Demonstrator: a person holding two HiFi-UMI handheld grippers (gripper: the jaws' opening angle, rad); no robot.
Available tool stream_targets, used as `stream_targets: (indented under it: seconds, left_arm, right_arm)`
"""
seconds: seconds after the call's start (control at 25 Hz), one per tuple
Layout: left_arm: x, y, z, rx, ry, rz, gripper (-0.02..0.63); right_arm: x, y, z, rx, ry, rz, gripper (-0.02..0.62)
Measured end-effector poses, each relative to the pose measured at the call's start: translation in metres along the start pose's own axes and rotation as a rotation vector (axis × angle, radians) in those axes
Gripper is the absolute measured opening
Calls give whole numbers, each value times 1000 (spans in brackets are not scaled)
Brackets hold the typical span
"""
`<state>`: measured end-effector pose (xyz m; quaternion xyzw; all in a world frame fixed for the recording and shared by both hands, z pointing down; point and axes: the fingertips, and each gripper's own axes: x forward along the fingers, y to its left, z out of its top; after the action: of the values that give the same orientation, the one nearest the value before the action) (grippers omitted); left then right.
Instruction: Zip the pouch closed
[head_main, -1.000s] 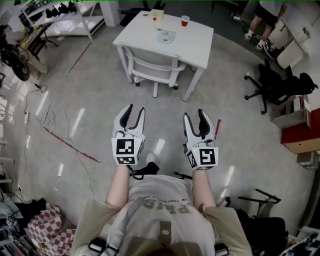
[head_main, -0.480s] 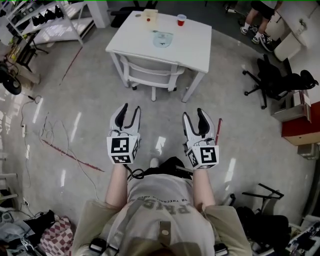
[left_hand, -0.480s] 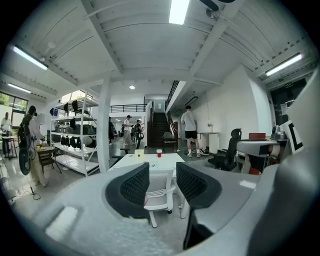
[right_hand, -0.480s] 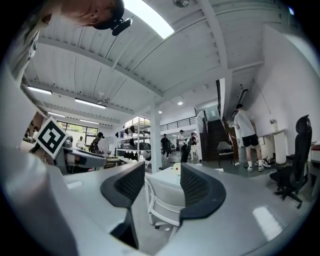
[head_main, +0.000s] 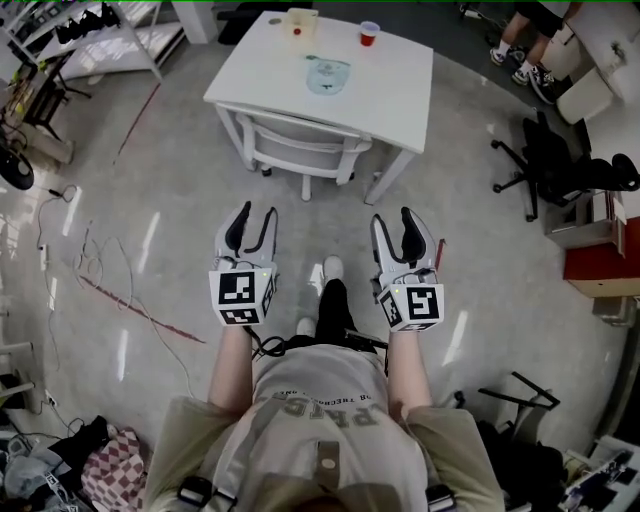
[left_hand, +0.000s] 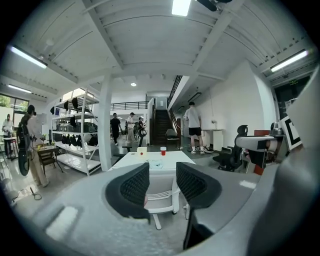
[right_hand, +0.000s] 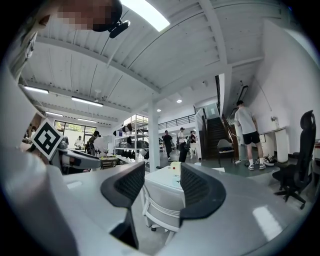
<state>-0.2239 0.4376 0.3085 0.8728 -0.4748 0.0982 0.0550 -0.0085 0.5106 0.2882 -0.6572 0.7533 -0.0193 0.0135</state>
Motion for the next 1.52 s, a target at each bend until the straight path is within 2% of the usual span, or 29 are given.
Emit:
stream_targets:
  seconds: [0.28,0.68,0.8,1.0,1.32,1.52]
  left_arm:
    - [69,18,16,8,10,27,176]
    - [179,23,53,12,16,94,176]
    - [197,31,60,17,13,127,176]
    - [214,40,59,1,32,139,176]
    - [247,56,55,6,72,125,176]
    - [278,66,58,14,65,111,176]
  right_arm:
    - [71,-33,2,-10,1,42,198]
    - [172,-105,16,-16,11,128,198]
    - [196,-116,14,-21,21,156,198]
    - [224,-127,10,-11,26,171,198]
    - [264,-134,1,-11,47,178,198]
    - [290,-143,-6,-7,57,173,198]
